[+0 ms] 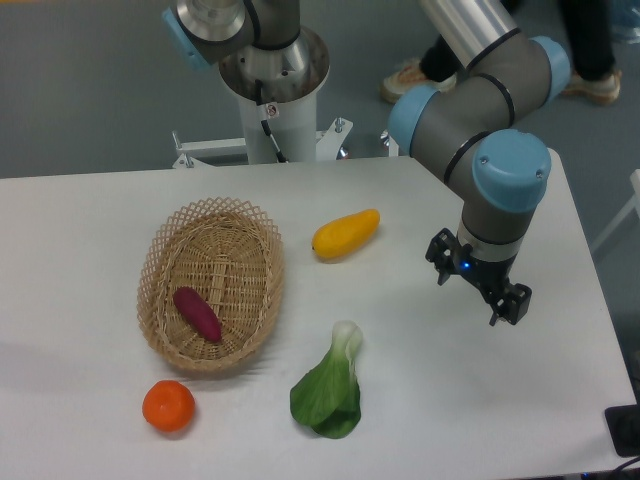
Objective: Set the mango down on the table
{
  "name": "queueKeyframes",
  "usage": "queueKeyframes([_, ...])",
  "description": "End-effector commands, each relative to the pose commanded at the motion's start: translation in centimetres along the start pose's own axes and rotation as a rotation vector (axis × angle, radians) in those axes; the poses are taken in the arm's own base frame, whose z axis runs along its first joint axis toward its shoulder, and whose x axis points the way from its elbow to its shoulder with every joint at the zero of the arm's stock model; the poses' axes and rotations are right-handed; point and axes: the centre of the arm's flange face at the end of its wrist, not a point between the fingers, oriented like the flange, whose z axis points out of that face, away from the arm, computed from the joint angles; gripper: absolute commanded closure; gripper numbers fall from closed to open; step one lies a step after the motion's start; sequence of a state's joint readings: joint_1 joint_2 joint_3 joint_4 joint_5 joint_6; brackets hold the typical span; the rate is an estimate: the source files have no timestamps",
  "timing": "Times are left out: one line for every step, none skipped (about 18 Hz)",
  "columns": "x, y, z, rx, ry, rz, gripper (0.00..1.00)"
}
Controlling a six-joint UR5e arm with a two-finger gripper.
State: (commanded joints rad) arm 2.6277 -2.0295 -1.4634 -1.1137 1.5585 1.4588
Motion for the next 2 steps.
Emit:
queueKeyframes([0.03, 0.02, 0.05, -0.002, 0.0, 0.0, 0.0])
queueKeyframes([0.06, 0.04, 0.12, -0.003, 0.001, 0.0, 0.0])
